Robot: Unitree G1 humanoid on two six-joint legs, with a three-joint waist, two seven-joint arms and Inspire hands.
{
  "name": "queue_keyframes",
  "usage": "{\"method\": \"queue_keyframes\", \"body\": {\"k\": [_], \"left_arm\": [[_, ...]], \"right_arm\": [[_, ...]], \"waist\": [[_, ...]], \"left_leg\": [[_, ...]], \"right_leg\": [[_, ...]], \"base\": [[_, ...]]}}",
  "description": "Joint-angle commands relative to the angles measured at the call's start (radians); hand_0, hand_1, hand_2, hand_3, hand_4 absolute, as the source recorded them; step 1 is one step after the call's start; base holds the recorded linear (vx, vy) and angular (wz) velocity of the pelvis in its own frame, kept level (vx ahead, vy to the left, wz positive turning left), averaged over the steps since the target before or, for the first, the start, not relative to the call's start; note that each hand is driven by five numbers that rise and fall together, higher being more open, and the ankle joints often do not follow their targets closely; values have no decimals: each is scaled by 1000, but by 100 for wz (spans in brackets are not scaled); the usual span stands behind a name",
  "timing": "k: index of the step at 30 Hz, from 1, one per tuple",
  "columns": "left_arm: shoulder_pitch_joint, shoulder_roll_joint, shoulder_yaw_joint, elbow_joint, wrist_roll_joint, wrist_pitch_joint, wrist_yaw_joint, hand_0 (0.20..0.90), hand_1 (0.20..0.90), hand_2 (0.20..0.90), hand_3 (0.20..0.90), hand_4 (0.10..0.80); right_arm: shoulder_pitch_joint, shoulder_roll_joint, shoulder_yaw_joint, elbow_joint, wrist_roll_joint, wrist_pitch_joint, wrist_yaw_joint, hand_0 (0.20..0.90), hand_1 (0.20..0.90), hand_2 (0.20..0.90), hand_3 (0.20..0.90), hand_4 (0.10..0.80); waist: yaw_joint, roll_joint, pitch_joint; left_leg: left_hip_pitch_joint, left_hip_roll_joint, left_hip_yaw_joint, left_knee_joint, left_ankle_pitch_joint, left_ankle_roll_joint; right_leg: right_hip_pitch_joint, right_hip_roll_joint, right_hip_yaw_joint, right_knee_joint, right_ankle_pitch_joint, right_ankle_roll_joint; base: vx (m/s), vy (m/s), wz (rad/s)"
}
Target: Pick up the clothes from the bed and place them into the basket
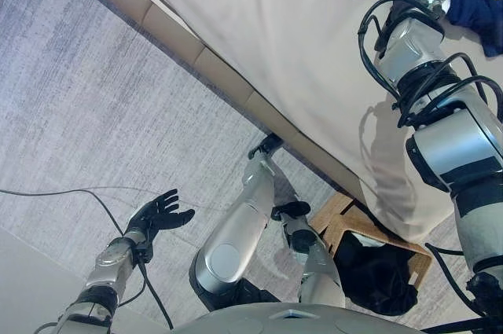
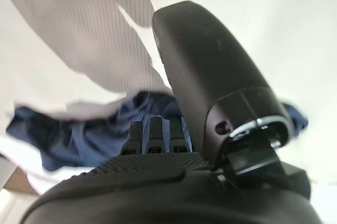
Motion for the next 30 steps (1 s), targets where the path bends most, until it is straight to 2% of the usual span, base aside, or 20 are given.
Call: {"method": "queue_keyframes", "body": {"k": [1, 5, 7, 8, 11, 14, 16, 18, 20, 24, 27, 29, 30], "left_arm": [[78, 48, -8, 36, -35, -30, 3, 900, 900, 900, 900, 800], [88, 36, -13, 32, -27, -41, 30, 900, 900, 900, 900, 800], [92, 24, -10, 37, -16, -49, 70, 900, 900, 900, 900, 800], [93, 24, -11, 37, -16, -50, 73, 900, 900, 900, 900, 800], [86, 7, 9, 66, 21, -48, 125, 900, 900, 900, 900, 800], [71, 5, 19, 74, 52, -28, 149, 900, 900, 900, 900, 800], [76, 0, 22, 78, 80, 1, 153, 900, 900, 900, 900, 800], [77, -4, 19, 78, 92, 15, 147, 900, 900, 900, 900, 800], [77, -7, 9, 75, 99, 26, 145, 900, 900, 900, 900, 800], [84, -31, -20, 82, 143, 37, 145, 900, 900, 900, 900, 800], [95, -50, -32, 102, 195, 47, 152, 900, 900, 900, 900, 800], [99, -58, -32, 127, 231, 58, 151, 900, 900, 900, 900, 800], [101, -61, -33, 140, 246, 63, 152, 900, 900, 900, 900, 800]], "right_arm": [[-94, -70, 69, -48, 64, -101, -152, 300, 300, 300, 200, 100], [-86, -68, 35, -172, 79, -179, -315, 300, 300, 300, 200, 100], [-69, -86, 0, -322, 74, -247, -456, 300, 300, 300, 200, 100], [-66, -87, -3, -329, 74, -250, -465, 300, 300, 300, 200, 100], [15, -170, -121, -580, -6, -307, -566, 300, 300, 300, 200, 100], [102, -233, -229, -761, 0, -299, -560, 300, 300, 300, 200, 100], [195, -273, -293, -865, 23, -276, -505, 300, 300, 300, 200, 100], [236, -290, -313, -889, 22, -281, -472, 300, 300, 300, 200, 100], [265, -301, -325, -903, 11, -274, -450, 300, 300, 300, 200, 100], [337, -316, -360, -868, 27, -322, -434, 300, 300, 300, 200, 100], [386, -314, -384, -876, 19, -333, -416, 300, 300, 300, 200, 100], [424, -313, -402, -887, 28, -340, -380, 300, 300, 300, 200, 100], [441, -313, -404, -886, 36, -348, -361, 535, 535, 535, 475, 375]], "waist": [[0, 42, 5], [-24, 33, 5], [-56, 13, 5], [-56, 12, 5], [-117, -16, 5], [-158, -25, -5], [-192, -25, -58], [-210, -21, -90], [-220, -14, -113], [-243, -7, -176], [-250, -9, -219], [-256, -8, -247], [-259, -8, -259]], "left_leg": [[96, 5, 53, -119, 2, 81], [118, 13, 61, -119, -8, 77], [165, 24, 73, -132, -22, 75], [169, 25, 75, -135, -23, 75], [280, 35, 108, -163, -46, 78], [378, 42, 139, -198, -55, 75], [441, 48, 161, -228, -61, 67], [472, 48, 173, -240, -63, 63], [496, 48, 182, -249, -64, 61], [565, 44, 189, -287, -65, 58], [605, 38, 188, -301, -67, 59], [616, 28, 189, -308, -44, 66], [630, 27, 189, -314, -43, 65]], "right_leg": [[64, 10, 9, 44, 53, 14], [79, 23, 34, 22, 60, 13], [107, 43, 74, -14, 72, 13], [110, 46, 77, -18, 72, 13], [182, 65, 161, -61, 76, 12], [266, 85, 215, -130, 62, 7], [324, 101, 252, -192, 52, 1], [359, 106, 272, -227, 47, -3], [384, 109, 281, -245, 43, -6], [453, 127, 291, -292, 42, -10], [493, 130, 288, -308, 43, -11], [506, 125, 270, -316, 61, -12], [516, 126, 269, -316, 60, -12]], "base": [[-3, -69, -9], [-12, -63, -13], [-22, -104, -23], [-10, -89, -48], [24, -92, -52], [49, -101, -31], [135, -34, -46], [93, 6, -52], [79, 5, -55], [84, -54, -15], [58, -36, 9], [13, 42, 13], [112, 28, 25]]}}
